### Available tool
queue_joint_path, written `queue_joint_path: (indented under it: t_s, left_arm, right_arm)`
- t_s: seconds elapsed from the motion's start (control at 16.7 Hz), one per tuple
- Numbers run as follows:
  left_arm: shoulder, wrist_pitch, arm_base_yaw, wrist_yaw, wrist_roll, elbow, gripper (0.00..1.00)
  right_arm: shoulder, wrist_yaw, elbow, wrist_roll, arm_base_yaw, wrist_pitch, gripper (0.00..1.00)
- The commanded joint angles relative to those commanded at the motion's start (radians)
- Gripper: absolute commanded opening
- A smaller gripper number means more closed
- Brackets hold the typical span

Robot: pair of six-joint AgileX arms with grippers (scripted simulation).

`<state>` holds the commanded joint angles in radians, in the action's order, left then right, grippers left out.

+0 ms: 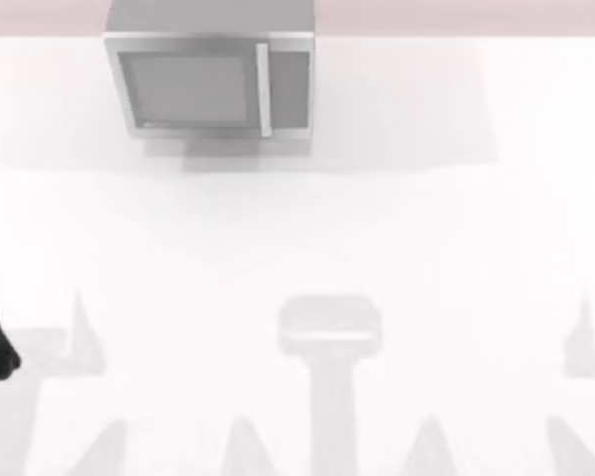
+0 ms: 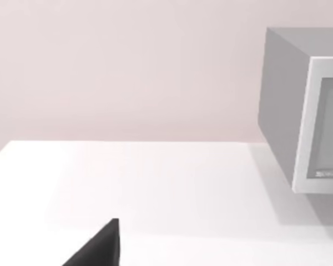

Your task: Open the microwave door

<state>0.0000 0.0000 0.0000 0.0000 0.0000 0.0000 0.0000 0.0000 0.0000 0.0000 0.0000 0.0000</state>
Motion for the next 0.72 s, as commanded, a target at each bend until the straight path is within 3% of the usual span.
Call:
queue_joint_path:
  t_s: [0.36, 0.72]
  left_arm:
    - [0.104, -0.044, -0.040, -0.025, -0.030, 0.101, 1.00]
    - [0.563, -0.196, -0.185, -0.116, -0.149, 0.503, 1.00]
  right_arm:
    - [0.000, 0.000, 0.000, 0.000, 0.000, 0.000, 1.00]
    - [0.000, 0.000, 0.000, 0.000, 0.000, 0.000, 1.00]
